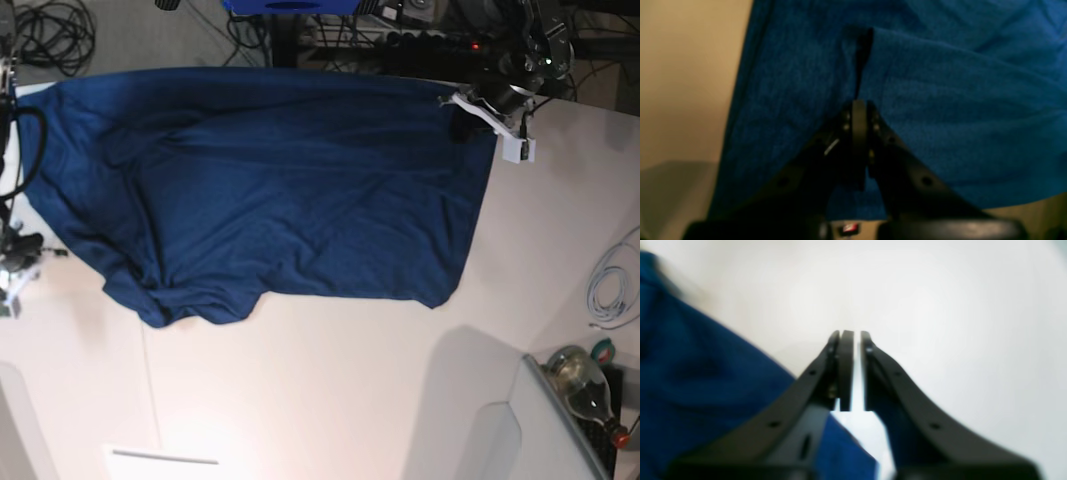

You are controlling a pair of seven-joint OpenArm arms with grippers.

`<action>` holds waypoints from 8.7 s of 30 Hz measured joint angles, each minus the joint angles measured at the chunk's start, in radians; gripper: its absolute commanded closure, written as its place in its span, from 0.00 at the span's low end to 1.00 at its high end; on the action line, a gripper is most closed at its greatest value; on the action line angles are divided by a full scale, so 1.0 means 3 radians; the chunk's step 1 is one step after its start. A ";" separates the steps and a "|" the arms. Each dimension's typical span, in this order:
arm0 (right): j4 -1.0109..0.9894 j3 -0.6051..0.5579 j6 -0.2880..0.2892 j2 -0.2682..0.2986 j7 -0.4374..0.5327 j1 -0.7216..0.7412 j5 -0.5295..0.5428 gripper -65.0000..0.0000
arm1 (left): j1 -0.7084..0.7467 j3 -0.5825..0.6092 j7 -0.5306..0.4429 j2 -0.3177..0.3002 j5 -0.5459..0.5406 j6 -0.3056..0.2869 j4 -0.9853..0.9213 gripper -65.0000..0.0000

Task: Layout the t-shirt on the table in an organized manner, then fold the t-shirt properly

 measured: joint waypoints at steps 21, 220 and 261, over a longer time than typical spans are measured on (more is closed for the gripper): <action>-0.0476 -0.0024 0.0362 -0.0203 -0.0258 0.0224 -0.0028 1.00 | -0.0022 -0.0001 -0.0003 -0.0023 0.0034 0.0032 -0.0005 1.00; -0.0355 -0.0912 0.0060 -0.0810 -0.0376 0.0727 -0.0048 1.00 | 0.0117 -0.1462 0.0444 0.0081 0.0261 -0.0399 0.0318 1.00; 0.1386 -0.1288 -0.0085 -0.0804 -0.1404 0.0365 -0.0034 0.34 | 0.0117 -0.1462 0.0435 0.0081 0.0273 -0.0399 0.0328 1.00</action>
